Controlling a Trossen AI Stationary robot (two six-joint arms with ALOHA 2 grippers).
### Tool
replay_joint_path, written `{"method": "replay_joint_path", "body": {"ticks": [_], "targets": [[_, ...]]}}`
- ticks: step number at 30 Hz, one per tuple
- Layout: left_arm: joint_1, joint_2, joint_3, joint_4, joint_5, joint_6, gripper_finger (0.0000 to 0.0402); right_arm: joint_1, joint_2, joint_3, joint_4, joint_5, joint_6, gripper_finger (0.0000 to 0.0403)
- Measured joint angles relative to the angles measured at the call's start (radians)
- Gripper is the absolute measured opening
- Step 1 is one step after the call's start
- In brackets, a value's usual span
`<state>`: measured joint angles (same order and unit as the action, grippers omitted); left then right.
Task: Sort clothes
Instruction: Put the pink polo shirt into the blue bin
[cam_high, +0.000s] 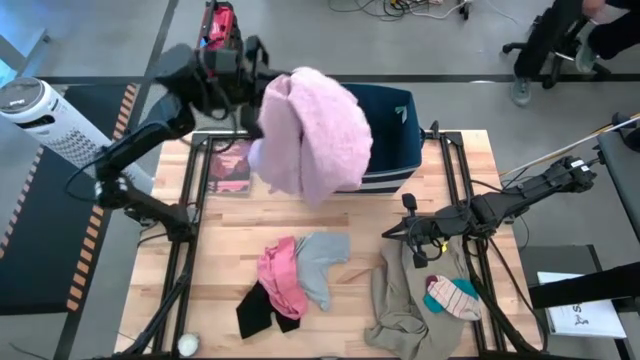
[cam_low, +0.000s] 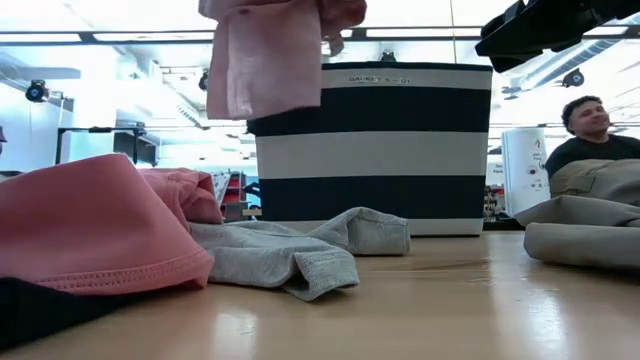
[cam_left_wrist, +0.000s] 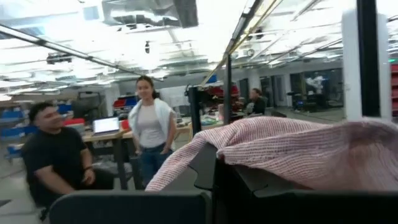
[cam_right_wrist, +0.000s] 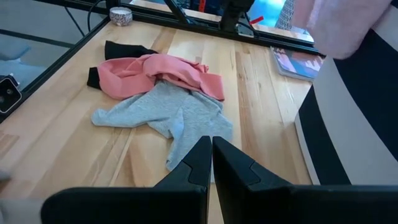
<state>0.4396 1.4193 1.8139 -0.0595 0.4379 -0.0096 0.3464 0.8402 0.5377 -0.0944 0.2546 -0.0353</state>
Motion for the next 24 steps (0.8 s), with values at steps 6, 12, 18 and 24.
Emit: {"method": "replay_joint_path", "body": {"ticks": [6,12,18,24], "targets": [[0.032,0.204,0.256,-0.042,0.055,-0.007,0.0000,0.000,0.000,0.000,0.001,0.000,0.000,0.0000],[0.102,0.402,0.541,-0.136,0.100,-0.035,0.0000,0.000,0.000,0.000,0.000,0.000,-0.002,0.0000],[0.203,0.422,0.468,0.044,0.127,-0.115,0.0000,-0.002,0.000,0.000,0.024,0.004,-0.040,0.0000],[0.288,0.456,0.464,0.045,0.125,-0.133,0.0000,-0.002,0.000,0.000,0.024,0.005,-0.044,0.0000]]}}
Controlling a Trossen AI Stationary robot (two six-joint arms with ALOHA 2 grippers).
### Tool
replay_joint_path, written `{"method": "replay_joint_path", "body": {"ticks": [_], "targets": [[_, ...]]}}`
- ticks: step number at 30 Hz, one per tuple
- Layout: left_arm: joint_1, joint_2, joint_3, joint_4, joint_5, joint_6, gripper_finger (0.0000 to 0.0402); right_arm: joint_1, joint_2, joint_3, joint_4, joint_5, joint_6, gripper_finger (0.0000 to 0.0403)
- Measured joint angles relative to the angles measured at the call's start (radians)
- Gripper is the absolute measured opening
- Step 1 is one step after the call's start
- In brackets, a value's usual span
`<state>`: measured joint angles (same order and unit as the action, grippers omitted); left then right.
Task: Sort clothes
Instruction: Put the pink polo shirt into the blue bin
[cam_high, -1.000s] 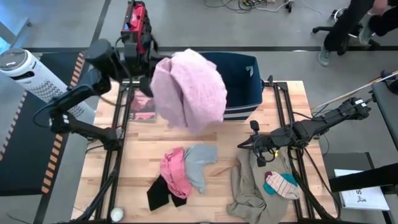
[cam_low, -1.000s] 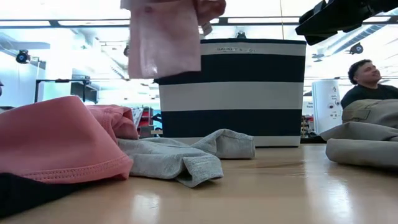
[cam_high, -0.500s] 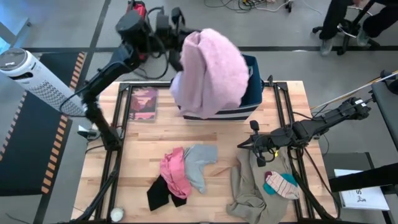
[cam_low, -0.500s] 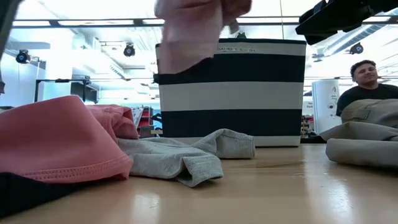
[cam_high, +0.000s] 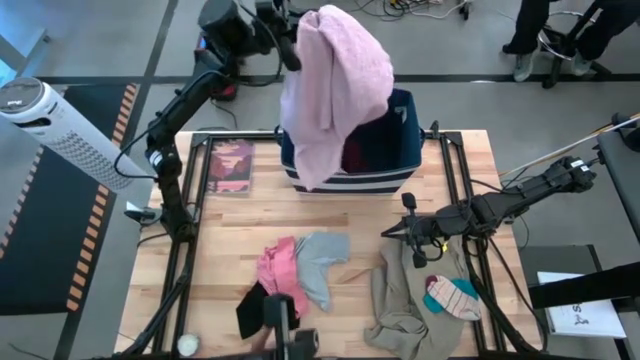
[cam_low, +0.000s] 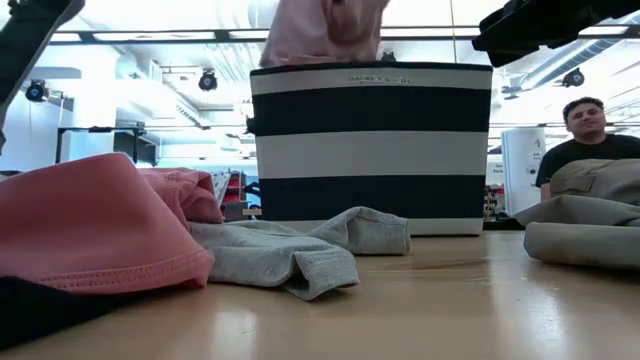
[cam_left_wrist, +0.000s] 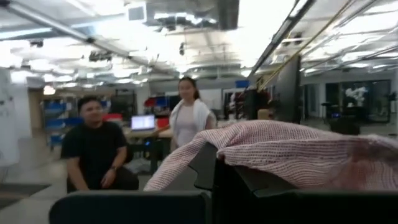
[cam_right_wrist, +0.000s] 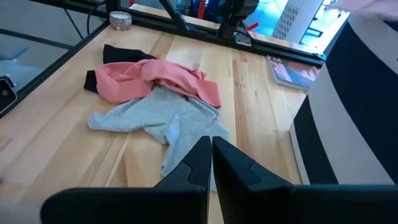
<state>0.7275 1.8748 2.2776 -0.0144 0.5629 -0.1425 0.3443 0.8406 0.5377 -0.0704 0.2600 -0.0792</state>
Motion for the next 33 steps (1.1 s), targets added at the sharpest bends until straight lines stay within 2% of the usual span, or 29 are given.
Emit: {"method": "replay_joint_path", "body": {"ticks": [7,13,18,28,33], "targets": [[0.013,0.065,-0.003,-0.043,0.009,0.002,0.0000,0.000,0.000,0.000,0.001,0.002,-0.011,0.0000],[-0.018,0.134,-0.009,-0.057,0.117,-0.035,0.0000,0.000,0.000,0.000,0.001,0.002,-0.010,0.0000],[-0.043,0.176,-0.009,-0.089,0.135,-0.028,0.0000,0.000,0.000,0.000,0.001,0.002,-0.010,0.0000],[-0.087,0.260,-0.010,-0.371,0.161,0.146,0.0000,0.000,0.000,0.000,0.000,0.002,-0.008,0.0000],[-0.089,0.281,-0.010,-0.517,0.117,0.239,0.0000,0.000,0.000,0.000,0.000,0.002,-0.007,0.0000]]}}
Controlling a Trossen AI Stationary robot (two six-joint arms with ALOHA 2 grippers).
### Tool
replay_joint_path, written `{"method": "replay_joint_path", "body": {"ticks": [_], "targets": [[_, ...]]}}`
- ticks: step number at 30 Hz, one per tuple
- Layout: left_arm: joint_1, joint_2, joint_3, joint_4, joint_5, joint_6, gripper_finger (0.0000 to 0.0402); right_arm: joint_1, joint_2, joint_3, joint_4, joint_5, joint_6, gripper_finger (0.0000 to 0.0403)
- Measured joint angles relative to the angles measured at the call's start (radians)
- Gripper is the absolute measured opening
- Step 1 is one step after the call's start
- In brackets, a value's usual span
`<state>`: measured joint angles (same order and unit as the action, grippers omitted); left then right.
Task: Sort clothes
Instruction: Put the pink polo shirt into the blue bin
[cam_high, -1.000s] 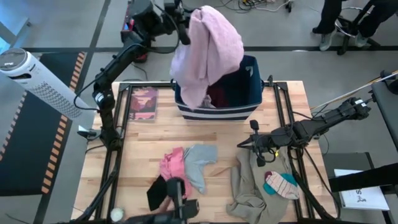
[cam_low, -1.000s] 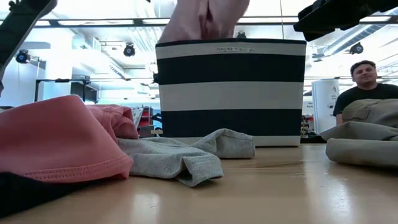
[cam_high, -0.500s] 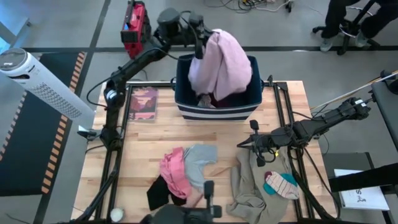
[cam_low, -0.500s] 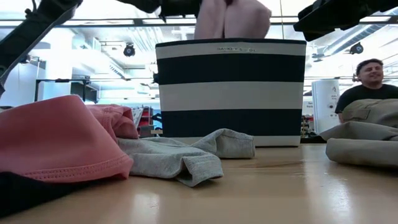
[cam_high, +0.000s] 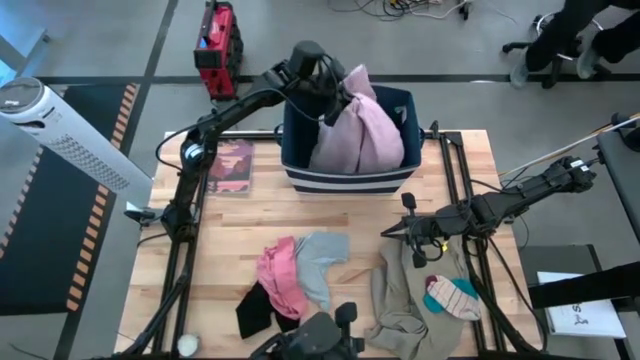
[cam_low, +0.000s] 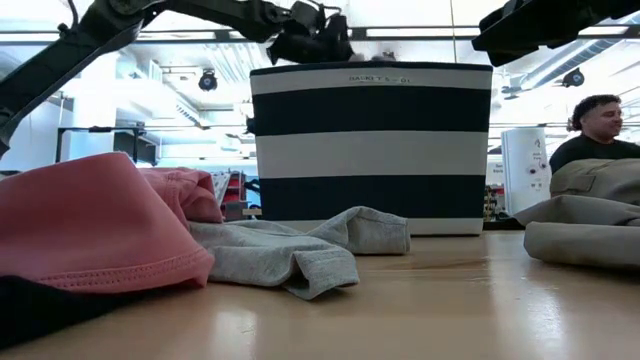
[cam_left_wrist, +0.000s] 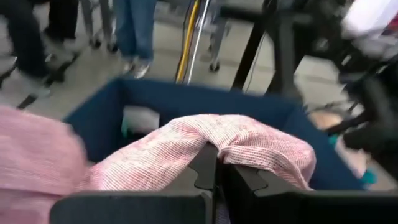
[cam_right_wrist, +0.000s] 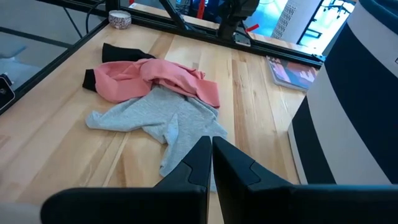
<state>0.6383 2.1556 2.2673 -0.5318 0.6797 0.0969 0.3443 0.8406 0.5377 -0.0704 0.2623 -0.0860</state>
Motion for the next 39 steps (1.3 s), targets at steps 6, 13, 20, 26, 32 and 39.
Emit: {"method": "replay_joint_path", "body": {"ticks": [6,13,20,26,32,39], "targets": [[-0.001,0.001,-0.003,-0.167,-0.053,0.119,0.0000,0.000,0.000,0.000,0.000,0.000,-0.002,0.0000],[-0.005,0.001,-0.049,-0.278,-0.068,0.189,0.0000,0.000,0.000,0.000,0.000,0.000,-0.002,0.0000],[-0.007,0.001,-0.190,-0.309,-0.070,0.244,0.0000,0.000,0.000,0.000,0.000,0.000,0.000,0.0000],[-0.007,-0.004,-0.301,-0.335,-0.140,0.281,0.0000,0.000,0.000,-0.001,0.000,0.000,0.008,0.0000],[-0.007,-0.034,-0.387,-0.361,-0.162,0.295,0.0000,0.000,0.000,-0.001,-0.001,0.000,0.009,0.0000],[-0.007,-0.125,-0.475,-0.398,-0.264,0.299,0.0000,0.000,0.000,-0.001,-0.010,-0.008,0.020,0.0000]]}}
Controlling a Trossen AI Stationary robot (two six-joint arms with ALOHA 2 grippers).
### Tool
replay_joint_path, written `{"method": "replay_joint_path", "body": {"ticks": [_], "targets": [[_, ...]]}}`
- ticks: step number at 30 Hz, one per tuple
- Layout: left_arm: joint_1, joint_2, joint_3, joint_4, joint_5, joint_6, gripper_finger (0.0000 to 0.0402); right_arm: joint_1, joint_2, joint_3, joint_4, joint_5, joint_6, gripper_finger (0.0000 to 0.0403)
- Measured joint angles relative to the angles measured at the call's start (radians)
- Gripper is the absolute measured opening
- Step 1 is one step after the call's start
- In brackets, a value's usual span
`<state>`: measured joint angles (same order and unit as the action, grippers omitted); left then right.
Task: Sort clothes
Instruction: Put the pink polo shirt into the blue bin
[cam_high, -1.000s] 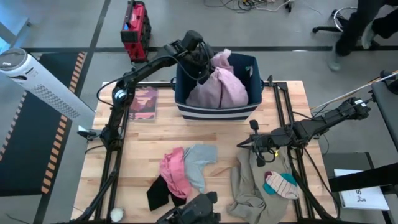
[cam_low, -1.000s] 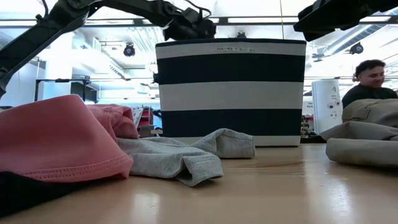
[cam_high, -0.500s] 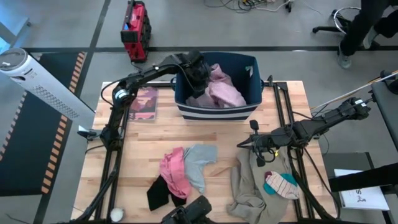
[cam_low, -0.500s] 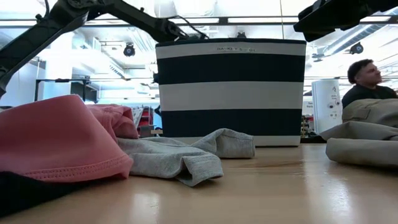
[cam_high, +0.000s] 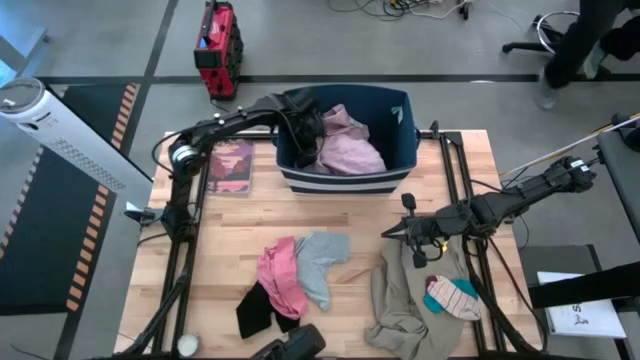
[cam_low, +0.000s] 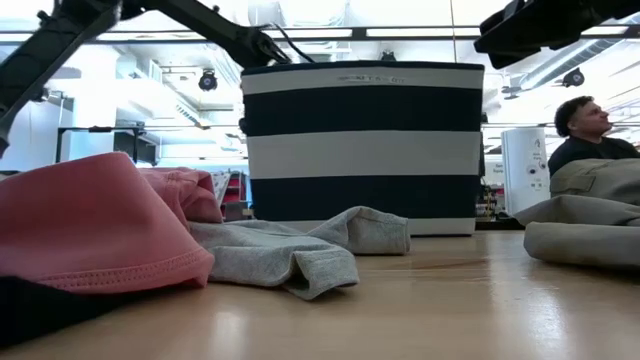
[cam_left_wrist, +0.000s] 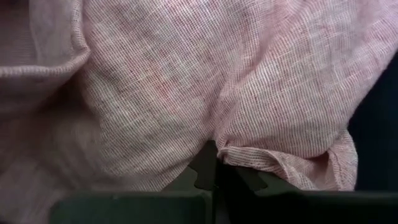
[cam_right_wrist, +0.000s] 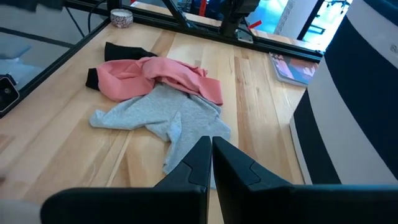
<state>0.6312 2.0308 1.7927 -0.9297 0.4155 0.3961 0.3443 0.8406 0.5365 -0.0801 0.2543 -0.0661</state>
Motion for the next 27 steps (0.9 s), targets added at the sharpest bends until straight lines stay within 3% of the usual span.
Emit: {"method": "replay_joint_path", "body": {"ticks": [16,20,27], "targets": [[0.003,-0.231,-0.234,0.067,-0.108,-0.038,0.0006,0.000,0.000,-0.001,0.004,0.000,-0.009,0.0000],[0.000,-0.238,-0.237,0.074,-0.121,-0.043,0.0041,0.000,0.000,-0.001,0.004,0.000,-0.011,0.0000],[0.000,-0.264,-0.183,0.077,-0.122,-0.047,0.0138,0.000,0.000,-0.001,0.004,0.000,-0.012,0.0000]]}}
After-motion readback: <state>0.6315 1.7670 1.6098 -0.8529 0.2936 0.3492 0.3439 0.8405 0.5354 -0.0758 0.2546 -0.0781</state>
